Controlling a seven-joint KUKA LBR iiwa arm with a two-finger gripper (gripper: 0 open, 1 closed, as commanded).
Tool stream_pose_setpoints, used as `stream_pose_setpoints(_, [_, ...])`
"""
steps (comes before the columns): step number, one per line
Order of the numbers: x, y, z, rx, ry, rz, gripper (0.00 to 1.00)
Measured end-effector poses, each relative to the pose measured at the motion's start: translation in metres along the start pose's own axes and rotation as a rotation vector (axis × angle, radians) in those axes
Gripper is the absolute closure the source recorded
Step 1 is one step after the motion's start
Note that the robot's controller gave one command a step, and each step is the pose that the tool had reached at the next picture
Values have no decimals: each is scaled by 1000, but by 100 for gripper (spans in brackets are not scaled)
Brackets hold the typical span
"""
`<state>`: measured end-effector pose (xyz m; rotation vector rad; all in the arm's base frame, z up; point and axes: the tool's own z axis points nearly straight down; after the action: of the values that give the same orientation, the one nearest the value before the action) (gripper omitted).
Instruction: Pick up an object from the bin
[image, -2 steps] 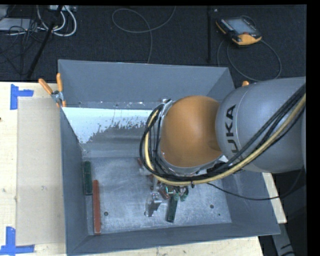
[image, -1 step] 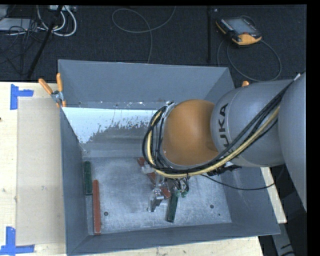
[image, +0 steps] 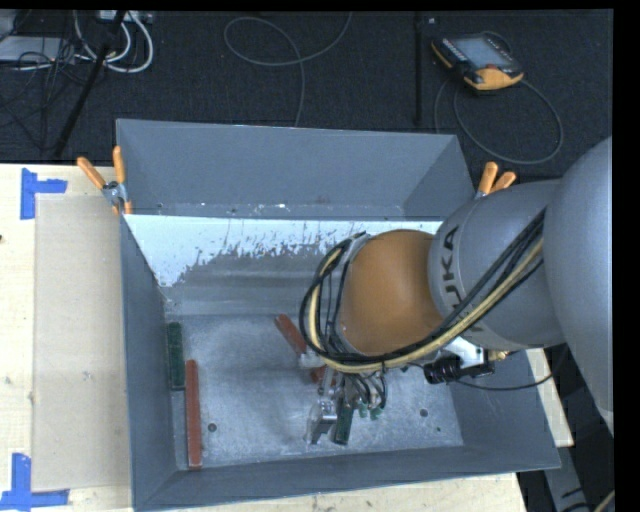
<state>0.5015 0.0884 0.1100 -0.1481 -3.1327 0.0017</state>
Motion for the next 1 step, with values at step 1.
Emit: stream_pose_setpoints(1, [-26,-18,18,-2,-2,-81,0])
